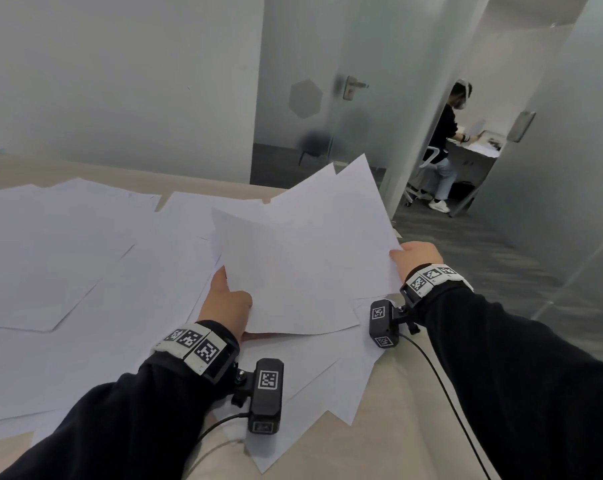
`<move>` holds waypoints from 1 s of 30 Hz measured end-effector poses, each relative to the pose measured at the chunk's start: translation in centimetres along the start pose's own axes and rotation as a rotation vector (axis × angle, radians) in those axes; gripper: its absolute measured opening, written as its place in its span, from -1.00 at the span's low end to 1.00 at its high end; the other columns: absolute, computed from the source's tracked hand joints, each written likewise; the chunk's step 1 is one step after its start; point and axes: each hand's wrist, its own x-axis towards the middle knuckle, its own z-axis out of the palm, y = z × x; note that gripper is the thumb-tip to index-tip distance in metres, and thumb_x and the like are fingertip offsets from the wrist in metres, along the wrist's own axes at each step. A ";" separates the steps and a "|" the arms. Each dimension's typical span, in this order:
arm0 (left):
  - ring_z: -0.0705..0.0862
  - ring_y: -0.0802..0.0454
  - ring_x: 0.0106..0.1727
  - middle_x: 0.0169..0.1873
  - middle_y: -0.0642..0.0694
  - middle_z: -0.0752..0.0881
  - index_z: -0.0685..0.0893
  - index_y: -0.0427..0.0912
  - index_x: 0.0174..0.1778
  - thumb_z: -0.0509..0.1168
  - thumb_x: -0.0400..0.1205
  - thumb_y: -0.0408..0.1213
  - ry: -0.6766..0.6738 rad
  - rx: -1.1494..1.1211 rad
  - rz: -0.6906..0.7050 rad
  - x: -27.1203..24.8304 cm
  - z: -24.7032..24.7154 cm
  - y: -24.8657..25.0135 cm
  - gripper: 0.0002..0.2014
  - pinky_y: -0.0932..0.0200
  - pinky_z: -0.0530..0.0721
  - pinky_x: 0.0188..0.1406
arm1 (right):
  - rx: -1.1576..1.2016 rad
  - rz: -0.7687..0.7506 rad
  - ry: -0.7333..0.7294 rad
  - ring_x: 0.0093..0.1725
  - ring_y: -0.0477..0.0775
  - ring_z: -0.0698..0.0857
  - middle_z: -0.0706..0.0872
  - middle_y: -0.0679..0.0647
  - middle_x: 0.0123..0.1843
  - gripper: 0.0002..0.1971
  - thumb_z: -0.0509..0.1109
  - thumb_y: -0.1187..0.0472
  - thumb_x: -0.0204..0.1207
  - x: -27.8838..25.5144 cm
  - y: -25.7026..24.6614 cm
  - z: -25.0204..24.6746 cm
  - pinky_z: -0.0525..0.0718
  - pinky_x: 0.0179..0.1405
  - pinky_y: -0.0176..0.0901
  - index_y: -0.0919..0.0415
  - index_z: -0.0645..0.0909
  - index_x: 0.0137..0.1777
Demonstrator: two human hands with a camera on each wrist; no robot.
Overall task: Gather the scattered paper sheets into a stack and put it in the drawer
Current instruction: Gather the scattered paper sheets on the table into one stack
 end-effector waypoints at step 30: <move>0.65 -0.43 0.12 0.27 -0.22 0.60 0.36 0.15 0.59 0.09 0.39 -0.55 0.028 -0.009 -0.098 -4.6 -4.9 0.4 -0.18 -0.62 0.66 -0.03 | 0.619 0.122 0.254 -0.31 0.26 0.59 0.66 0.21 -0.33 -0.73 0.27 0.06 0.32 -7.7 1.6 -9.2 0.69 -0.17 0.14 0.27 0.65 -0.21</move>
